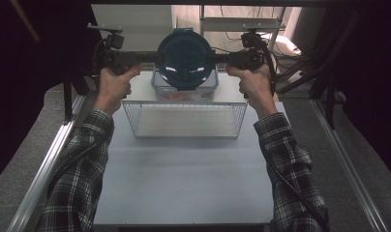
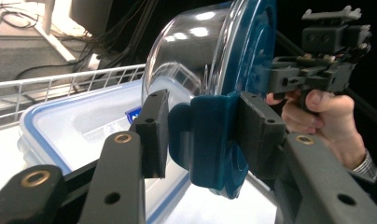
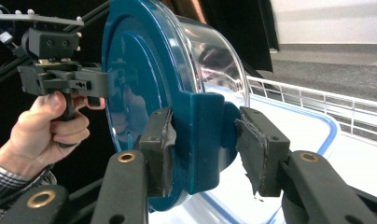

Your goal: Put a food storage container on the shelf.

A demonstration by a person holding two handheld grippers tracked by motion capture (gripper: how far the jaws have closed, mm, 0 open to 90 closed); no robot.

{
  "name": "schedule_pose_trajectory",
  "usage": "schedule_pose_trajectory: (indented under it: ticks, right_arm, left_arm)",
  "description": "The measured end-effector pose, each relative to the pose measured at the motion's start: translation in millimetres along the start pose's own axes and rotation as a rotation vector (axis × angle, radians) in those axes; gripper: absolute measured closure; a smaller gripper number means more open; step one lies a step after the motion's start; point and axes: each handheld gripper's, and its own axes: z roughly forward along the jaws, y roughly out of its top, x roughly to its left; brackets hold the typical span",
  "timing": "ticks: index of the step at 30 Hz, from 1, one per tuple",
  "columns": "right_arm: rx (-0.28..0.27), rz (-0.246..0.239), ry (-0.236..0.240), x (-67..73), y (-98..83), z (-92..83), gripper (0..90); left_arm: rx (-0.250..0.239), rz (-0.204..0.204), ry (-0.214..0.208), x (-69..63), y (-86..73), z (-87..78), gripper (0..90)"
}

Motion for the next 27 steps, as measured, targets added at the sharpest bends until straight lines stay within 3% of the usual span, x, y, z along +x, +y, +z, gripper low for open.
schedule_pose_trajectory:
  ticks: [6,16,27]
  right_arm:
    - [-0.003,0.017,0.001,-4.3,3.9,4.0,54.9]
    - [-0.016,0.018,-0.008,-5.5,6.0,7.3,53.7]
    - [-0.035,0.048,0.005,-10.3,8.6,12.0,53.0]
  left_arm:
    - [-0.014,0.001,0.001,5.0,2.4,2.8,56.3]
    - [-0.028,0.039,0.057,4.8,3.1,4.1,54.5]
    - [-0.045,0.007,0.052,12.5,0.8,5.6,53.6]
